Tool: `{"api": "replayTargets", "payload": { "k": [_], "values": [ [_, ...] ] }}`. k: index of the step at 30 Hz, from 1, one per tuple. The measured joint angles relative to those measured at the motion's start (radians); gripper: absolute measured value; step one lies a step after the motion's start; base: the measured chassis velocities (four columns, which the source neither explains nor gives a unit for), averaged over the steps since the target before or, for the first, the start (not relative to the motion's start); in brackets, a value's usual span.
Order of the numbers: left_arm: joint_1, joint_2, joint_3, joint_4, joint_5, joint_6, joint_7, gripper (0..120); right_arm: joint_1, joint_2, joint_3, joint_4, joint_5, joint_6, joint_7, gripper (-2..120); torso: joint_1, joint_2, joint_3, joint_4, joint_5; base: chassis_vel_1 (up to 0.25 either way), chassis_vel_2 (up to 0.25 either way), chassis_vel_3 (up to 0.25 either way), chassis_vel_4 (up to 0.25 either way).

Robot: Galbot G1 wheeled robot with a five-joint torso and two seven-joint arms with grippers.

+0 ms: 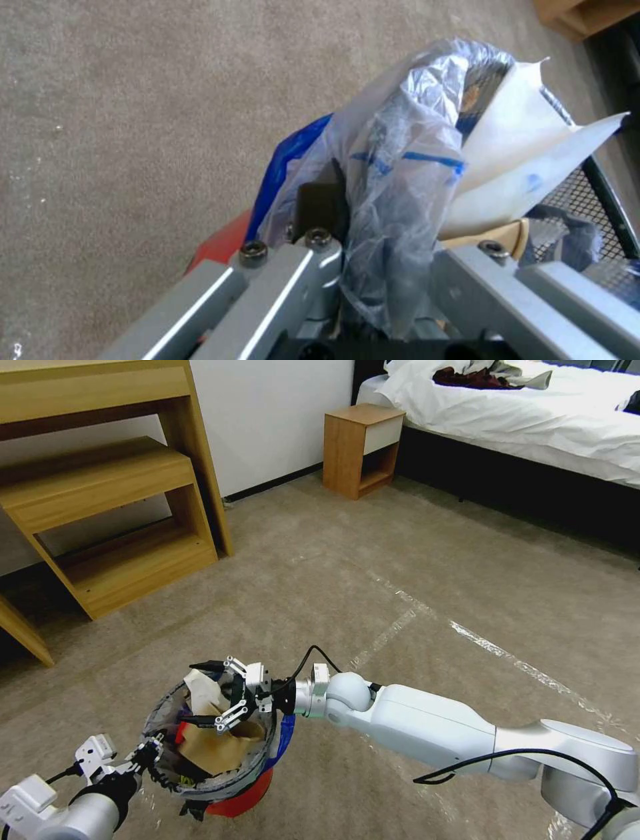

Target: Pick up the trash bin and place the garbage on the floor into it.

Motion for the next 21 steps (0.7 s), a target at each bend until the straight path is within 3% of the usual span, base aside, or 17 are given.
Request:
{"api": "replayTargets", "payload": {
  "k": [14, 21],
  "values": [
    [0.004, -0.003, -0.004, 0.0, 0.001, 0.0, -0.003, 0, 0.014, -0.006, -0.004, 0.02, -0.003, 0.006, 0.045, 100, 0.0, 0.0, 0.0, 0.0, 0.0, 0.0, 0.0, 0.0, 0.0],
    [0.014, 0.003, -0.022, 0.0, -0.008, 0.0, -0.002, 0, 0.056, -0.015, 0.16, 0.122, 0.057, -0.014, 0.113, 100, 0.0, 0.0, 0.0, 0.0, 0.0, 0.0, 0.0, 0.0, 0.0]
  ]
}}
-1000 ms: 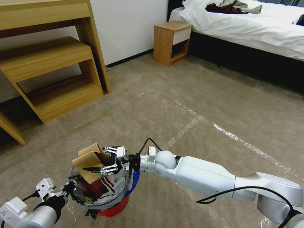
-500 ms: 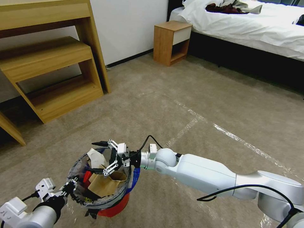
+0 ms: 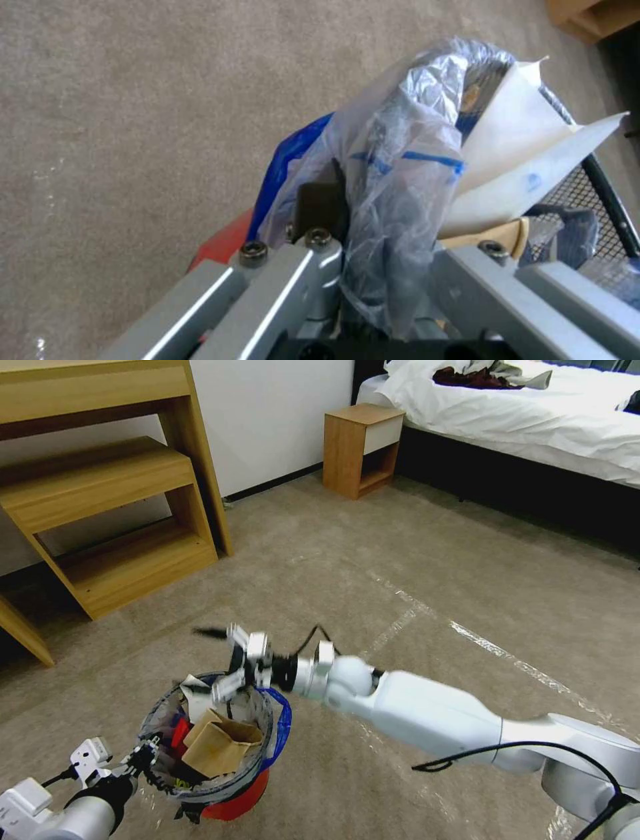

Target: Pick up the trash bin and place the garbage on the floor into it.

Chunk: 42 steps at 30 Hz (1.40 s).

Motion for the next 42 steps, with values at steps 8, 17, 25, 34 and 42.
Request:
{"api": "replayTargets", "payload": {
  "k": [8, 17, 25, 34, 42],
  "values": [
    [0.01, -0.007, -0.018, 0.0, -0.009, 0.0, 0.001, 0, 0.058, -0.011, 0.236, 0.059, 0.063, -0.018, 0.116, 100, 0.0, 0.0, 0.0, 0.0001, 0.0, 0.0, 0.0, 0.0, 0.0],
    [0.012, -0.004, -0.028, 0.0, -0.024, 0.0, 0.001, 0, -0.021, -0.015, 0.47, 0.06, -0.047, -0.113, 0.362, 100, 0.0, 0.0, 0.0, 0.0001, 0.0, 0.0, 0.0, 0.0, 0.0],
    [0.003, 0.001, -0.03, 0.0, -0.033, 0.0, 0.002, 0, -0.209, -0.033, 0.688, 0.083, -0.285, -0.217, 0.677, 100, 0.0, 0.0, 0.0, 0.0, 0.0003, 0.0, 0.0, 0.0, 0.0],
    [-0.001, 0.015, -0.03, 0.0, -0.034, 0.002, 0.01, 0, -0.495, -0.093, 0.951, 0.214, -0.401, -0.238, 0.696, 100, 0.0, 0.0, 0.0, 0.0001, -0.0001, 0.0, 0.0, 0.0, 0.0],
    [0.005, 0.027, -0.029, 0.0, -0.055, 0.007, 0.002, 0, -0.829, -0.029, 1.246, 0.326, -0.509, -0.158, 0.597, 100, 0.0, 0.0, 0.0, 0.0001, 0.0001, 0.0, 0.0, 0.0, 0.0]
  ]
}}
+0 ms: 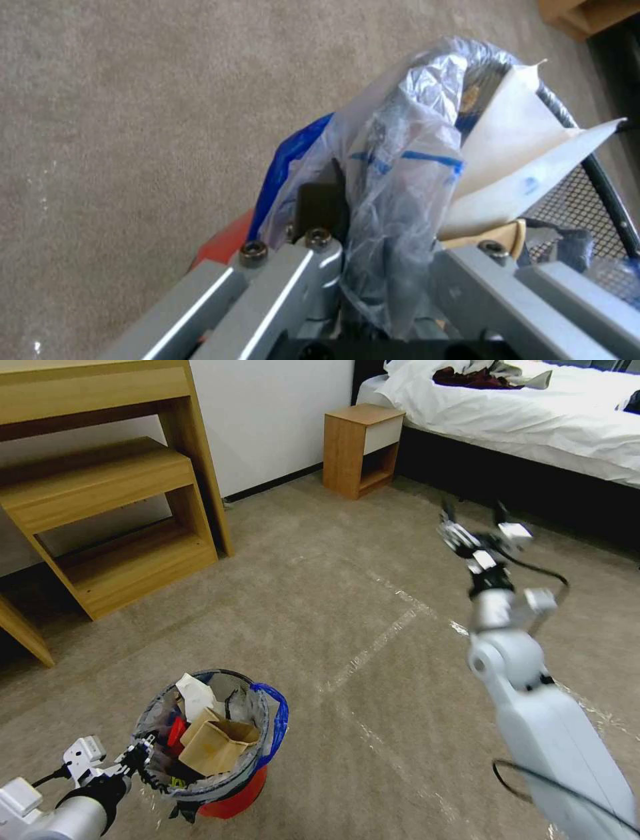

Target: Pick up the trash bin and place the garbage on the floor into it.

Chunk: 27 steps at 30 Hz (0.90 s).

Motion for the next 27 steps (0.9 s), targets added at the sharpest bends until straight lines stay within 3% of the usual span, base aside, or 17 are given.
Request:
{"api": "replayTargets", "payload": {
  "k": [5, 9, 21, 27],
  "values": [
    [0.008, 0.008, 0.001, 0.0, -0.018, 0.007, -0.018, 0, -0.189, 0.045, 0.138, 0.057, -0.064, 0.072, -0.058, 100, 0.0, 0.0, 0.0, -0.0004, -0.0001, 0.0, 0.0, 0.0, 0.0],
    [0.018, 0.01, 0.0, 0.0, -0.029, 0.01, -0.027, 0, -0.257, 0.09, 0.182, 0.068, -0.12, 0.114, -0.074, 100, 0.0, 0.0, 0.0, -0.0002, -0.0003, 0.0, 0.0, 0.0, 0.0],
    [0.038, 0.003, -0.007, 0.0, -0.051, 0.016, -0.046, 0, -0.352, 0.201, 0.205, 0.031, -0.309, 0.289, -0.042, 100, 0.0, 0.0, 0.0, 0.0, -0.0002, 0.0, 0.0, 0.0, 0.0],
    [0.047, 0.001, -0.006, 0.0, -0.051, 0.017, -0.048, 0, -0.361, 0.219, 0.199, 0.016, -0.328, 0.325, -0.034, 100, 0.0, 0.0, 0.0, 0.0, -0.0002, 0.0, 0.0, 0.0, 0.0]
  ]
}}
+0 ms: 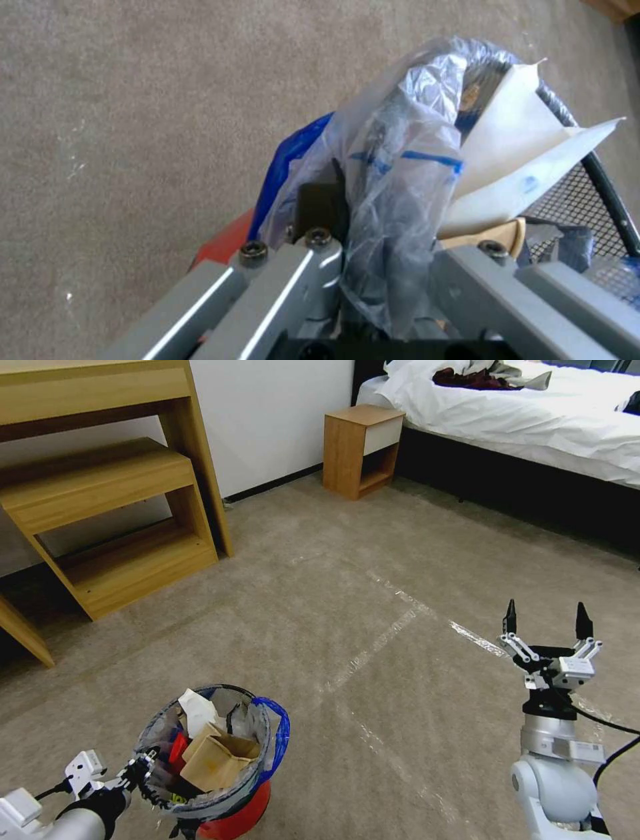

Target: Pick up the trash bin and place the garbage on the floor into it.

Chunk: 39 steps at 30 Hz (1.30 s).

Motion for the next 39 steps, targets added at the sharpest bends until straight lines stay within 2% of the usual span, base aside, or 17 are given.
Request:
{"api": "replayTargets", "payload": {
  "k": [21, 30, 39],
  "values": [
    [0.004, 0.001, -0.002, 0.0, -0.018, 0.001, -0.005, 0, -0.005, 0.04, -0.022, -0.044, -0.043, 0.085, -0.006, 100, 0.0, 0.0, 0.0, -0.0001, 0.0, -0.002, 0.003, 0.003, -0.002],
    [-0.002, 0.003, -0.017, 0.0, -0.04, 0.001, -0.012, 0, -0.006, 0.062, -0.017, -0.071, -0.068, 0.124, -0.002, 100, 0.0, 0.0, 0.0, -0.0001, 0.0, -0.127, 0.113, 0.128, -0.117],
    [-0.005, 0.0, -0.018, 0.0, -0.041, 0.0, -0.013, 0, 0.006, 0.064, -0.029, -0.074, -0.07, 0.125, 0.001, 100, 0.0, 0.0, 0.0, -0.0001, 0.0003, -0.183, 0.168, 0.173, -0.173]
  ]
}}
